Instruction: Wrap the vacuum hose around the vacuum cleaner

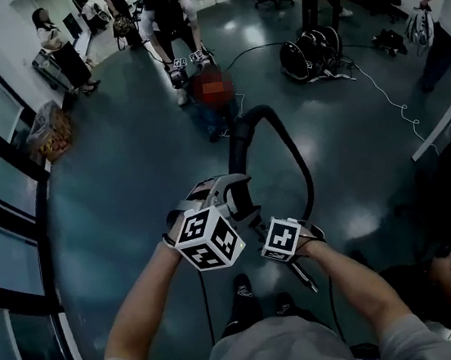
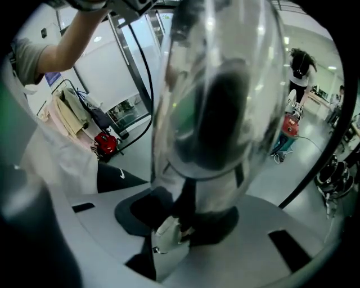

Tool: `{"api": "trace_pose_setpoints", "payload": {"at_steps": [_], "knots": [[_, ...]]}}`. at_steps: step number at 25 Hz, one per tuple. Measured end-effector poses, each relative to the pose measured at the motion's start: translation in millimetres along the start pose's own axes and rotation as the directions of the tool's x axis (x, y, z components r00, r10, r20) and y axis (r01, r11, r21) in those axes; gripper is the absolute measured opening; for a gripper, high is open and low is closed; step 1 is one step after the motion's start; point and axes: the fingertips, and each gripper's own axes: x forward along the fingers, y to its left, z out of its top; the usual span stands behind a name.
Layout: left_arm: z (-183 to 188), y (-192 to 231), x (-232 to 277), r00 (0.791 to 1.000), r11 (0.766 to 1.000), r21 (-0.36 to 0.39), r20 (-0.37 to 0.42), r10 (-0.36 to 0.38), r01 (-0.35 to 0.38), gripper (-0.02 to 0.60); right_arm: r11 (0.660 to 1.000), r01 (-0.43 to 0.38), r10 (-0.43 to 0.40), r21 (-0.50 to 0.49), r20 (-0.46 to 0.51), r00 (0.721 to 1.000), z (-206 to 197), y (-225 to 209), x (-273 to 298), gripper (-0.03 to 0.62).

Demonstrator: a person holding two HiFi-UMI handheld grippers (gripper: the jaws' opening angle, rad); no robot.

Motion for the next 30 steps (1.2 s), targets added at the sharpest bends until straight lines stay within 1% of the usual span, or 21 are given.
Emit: {"api": "trace_pose_setpoints", "payload": {"at_steps": [2, 4, 6, 8, 11, 15, 18, 22, 25, 30], "knots": [[-5.0, -2.8, 18.5, 0.997, 0.996, 0.05, -0.017, -0.072, 0.073, 0.255, 1.0, 0.02, -0.021, -0.01, -0.023, 1.0, -3.8, -7.0, 1.2, 0.129], [-14.4, -8.0, 33.9, 0.988, 0.984, 0.097, -0.041, -0.147, 0.15, 0.255, 0.999, 0.046, -0.047, -0.027, -0.032, 0.998, -4.6, -16.1, 0.0, 0.129], [-22.2, -10.9, 41.2, 0.977, 0.969, 0.127, -0.041, -0.208, 0.212, 0.255, 0.997, 0.075, -0.075, -0.026, -0.03, 0.997, -3.7, -25.0, 0.6, 0.127], [-28.0, -12.8, 40.4, 0.967, 0.957, 0.139, -0.021, -0.254, 0.255, 0.255, 0.996, 0.085, -0.086, -0.008, -0.032, 0.996, -1.7, -26.1, 4.5, 0.127], [-37.9, -11.3, 39.3, 0.952, 0.941, 0.15, 0.0, -0.305, 0.302, 0.255, 0.997, 0.075, -0.073, 0.034, -0.037, 0.997, 4.1, -24.0, 10.5, 0.127], [-60.8, 0.1, 38.4, 0.932, 0.922, 0.152, 0.003, -0.361, 0.357, 0.255, 0.994, 0.076, -0.074, 0.073, -0.037, 0.997, 22.9, -31.9, 20.1, 0.127], [-80.2, 7.6, 34.8, 0.921, 0.913, 0.146, 0.019, -0.388, 0.381, 0.255, 0.992, 0.078, -0.074, 0.101, -0.045, 0.996, 34.8, -35.7, 28.2, 0.127], [-106.2, 6.4, 36.4, 0.903, 0.9, 0.118, 0.044, -0.427, 0.42, 0.256, 0.987, 0.084, -0.074, 0.137, -0.074, 0.994, 36.5, -37.8, 39.3, 0.126], [-130.1, 7.1, 36.8, 0.892, 0.891, 0.096, 0.051, -0.45, 0.444, 0.256, 0.985, 0.093, -0.079, 0.148, -0.094, 0.992, 42.4, -41.9, 49.0, 0.124], [-167.8, 7.2, 36.5, 0.872, 0.873, 0.037, 0.053, -0.487, 0.486, 0.256, 0.983, 0.107, -0.088, 0.151, -0.126, 0.988, 49.4, -49.6, 60.6, 0.12]]}}
